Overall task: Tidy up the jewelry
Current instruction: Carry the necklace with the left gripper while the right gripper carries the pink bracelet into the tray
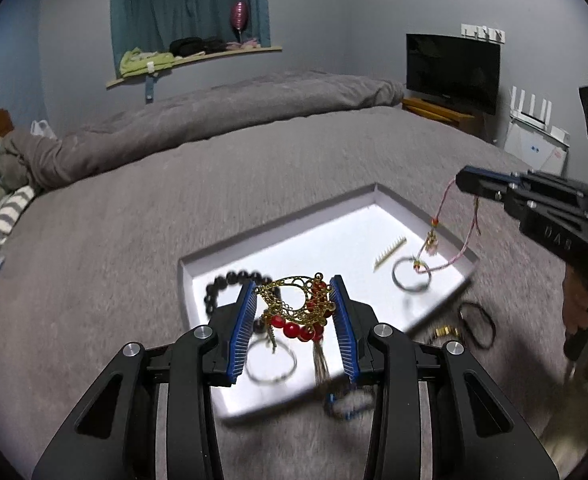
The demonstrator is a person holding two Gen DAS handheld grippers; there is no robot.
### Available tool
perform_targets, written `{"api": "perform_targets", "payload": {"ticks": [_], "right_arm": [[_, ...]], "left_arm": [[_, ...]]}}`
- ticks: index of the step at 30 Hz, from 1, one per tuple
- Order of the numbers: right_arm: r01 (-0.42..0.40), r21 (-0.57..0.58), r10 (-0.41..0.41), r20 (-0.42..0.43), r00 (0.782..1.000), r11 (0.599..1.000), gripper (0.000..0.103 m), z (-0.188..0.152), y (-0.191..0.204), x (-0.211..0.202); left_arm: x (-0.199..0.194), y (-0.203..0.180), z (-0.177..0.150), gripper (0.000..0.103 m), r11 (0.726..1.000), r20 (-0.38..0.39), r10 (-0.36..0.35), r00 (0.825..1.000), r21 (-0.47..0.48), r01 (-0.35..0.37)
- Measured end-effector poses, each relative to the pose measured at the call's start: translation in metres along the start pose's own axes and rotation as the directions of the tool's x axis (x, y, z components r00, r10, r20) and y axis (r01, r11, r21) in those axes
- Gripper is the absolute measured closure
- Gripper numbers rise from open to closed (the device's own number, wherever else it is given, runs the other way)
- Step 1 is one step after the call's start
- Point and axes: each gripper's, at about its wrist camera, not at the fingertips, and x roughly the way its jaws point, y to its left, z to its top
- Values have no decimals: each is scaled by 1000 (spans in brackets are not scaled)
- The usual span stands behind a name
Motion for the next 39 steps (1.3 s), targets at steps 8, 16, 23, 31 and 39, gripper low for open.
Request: {"api": "perform_targets", "payload": {"ticks": [8,16,23,31,39], "right_arm": [[19,35,-19,-9,1000,999,100,15,-11,37],[21,106,-18,-29,999,994,100,15,-31,88],[40,133,-17,-165,986,990,100,1,-44,121],[103,12,-99,-205,974,995,100,-1,-25,122],[162,-20,-162,-233,959,987,100,-5,-25,125]], "left_arm": [[46,2,23,63,999,-37,-7,999,-42,6],[80,4,28,63,991,-46,-46,998,-126,40],[120,8,5,63,992,-176,-57,983,-121,36],[122,3,0,63,995,-200,-48,979,-90,31],[127,-4,-6,63,998,-228,-28,973,-55,16]]}}
